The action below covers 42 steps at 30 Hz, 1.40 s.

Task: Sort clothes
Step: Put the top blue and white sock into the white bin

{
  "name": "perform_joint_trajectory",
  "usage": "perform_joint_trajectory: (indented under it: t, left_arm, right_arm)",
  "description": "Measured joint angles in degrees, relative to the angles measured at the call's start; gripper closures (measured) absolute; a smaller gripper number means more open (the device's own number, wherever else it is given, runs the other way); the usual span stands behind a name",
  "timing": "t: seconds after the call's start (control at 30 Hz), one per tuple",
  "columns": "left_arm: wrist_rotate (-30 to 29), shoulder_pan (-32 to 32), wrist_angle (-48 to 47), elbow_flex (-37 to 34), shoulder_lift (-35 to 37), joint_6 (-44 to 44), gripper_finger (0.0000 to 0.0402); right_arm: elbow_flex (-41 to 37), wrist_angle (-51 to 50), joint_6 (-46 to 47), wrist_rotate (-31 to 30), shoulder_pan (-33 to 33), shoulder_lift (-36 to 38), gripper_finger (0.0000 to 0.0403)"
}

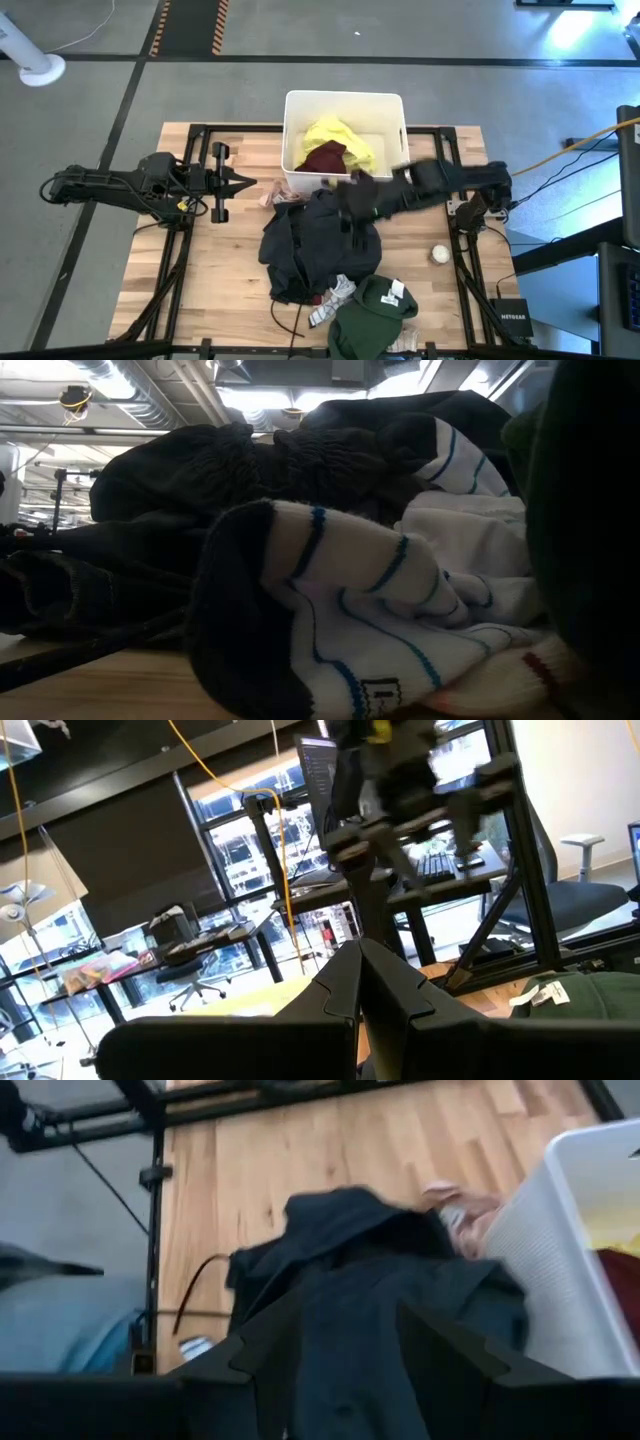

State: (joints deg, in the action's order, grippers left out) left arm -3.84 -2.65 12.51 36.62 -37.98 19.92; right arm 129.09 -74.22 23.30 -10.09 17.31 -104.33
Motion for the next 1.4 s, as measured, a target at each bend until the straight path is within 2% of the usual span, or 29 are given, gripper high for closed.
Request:
perform_joint_trajectory:
  t: [0.27,0.5,0.7,0.93,1.2,1.4]
  left_arm:
    - [0.00,0.01,-0.02,0.00,0.00,0.01,0.0402]
    - [0.02,0.02,0.00,0.00,0.00,0.01,0.0402]
    - [0.02,0.02,-0.01,0.00,0.00,0.73,0.0402]
    - [0.02,0.02,-0.01,0.00,0.00,0.88,0.0402]
    - [0.02,-0.01,-0.02,0.00,0.00,0.88,0.0402]
    - [0.02,-0.01,-0.02,0.00,0.00,0.86,0.0402]
  right_arm:
    - [-8.56,0.24,8.72,-3.84,10.36,0.00,0.0223]
    - [-21.10,3.94,15.95,-4.32,14.72,0.00,0.0223]
    - [-31.32,11.88,17.11,-0.53,15.36,0.00,0.0223]
    - [-39.33,22.39,14.35,-1.14,15.29,0.00,0.0223]
    - [-43.83,32.43,14.09,-4.45,14.81,-0.22,0.0223]
    - [-44.47,33.11,13.66,-6.25,14.49,-2.34,0.0223]
